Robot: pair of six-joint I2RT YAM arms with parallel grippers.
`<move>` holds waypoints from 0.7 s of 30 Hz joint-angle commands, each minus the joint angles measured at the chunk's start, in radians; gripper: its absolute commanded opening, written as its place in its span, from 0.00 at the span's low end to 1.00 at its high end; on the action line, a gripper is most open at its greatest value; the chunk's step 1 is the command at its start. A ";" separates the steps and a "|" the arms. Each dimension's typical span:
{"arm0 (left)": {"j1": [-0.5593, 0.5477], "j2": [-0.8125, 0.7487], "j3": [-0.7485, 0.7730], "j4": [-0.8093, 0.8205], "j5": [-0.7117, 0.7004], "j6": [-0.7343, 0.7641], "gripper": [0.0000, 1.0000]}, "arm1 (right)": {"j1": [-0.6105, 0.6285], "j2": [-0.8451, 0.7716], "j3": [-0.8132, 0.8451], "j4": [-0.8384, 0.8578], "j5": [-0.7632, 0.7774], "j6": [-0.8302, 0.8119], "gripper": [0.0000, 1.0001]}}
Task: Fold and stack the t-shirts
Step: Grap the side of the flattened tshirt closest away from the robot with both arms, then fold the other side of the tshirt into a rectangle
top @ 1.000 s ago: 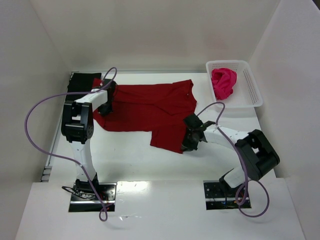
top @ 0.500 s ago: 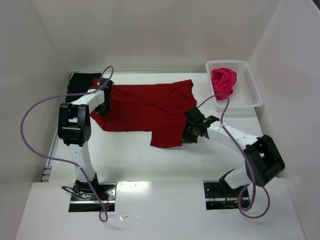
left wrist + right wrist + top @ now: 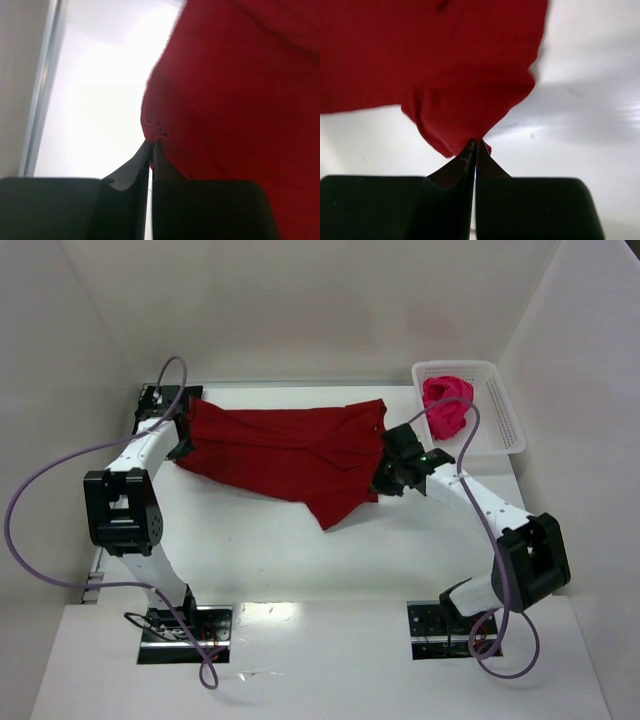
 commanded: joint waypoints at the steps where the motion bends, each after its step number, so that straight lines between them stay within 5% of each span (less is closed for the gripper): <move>1: 0.040 -0.026 -0.014 -0.006 -0.003 -0.027 0.00 | -0.078 0.026 0.083 0.015 0.068 -0.064 0.00; 8: 0.104 0.007 0.039 0.017 0.041 -0.017 0.00 | -0.187 0.121 0.204 0.035 0.079 -0.136 0.00; 21: 0.104 0.250 0.305 0.008 0.104 0.030 0.00 | -0.196 0.339 0.436 0.097 0.017 -0.145 0.00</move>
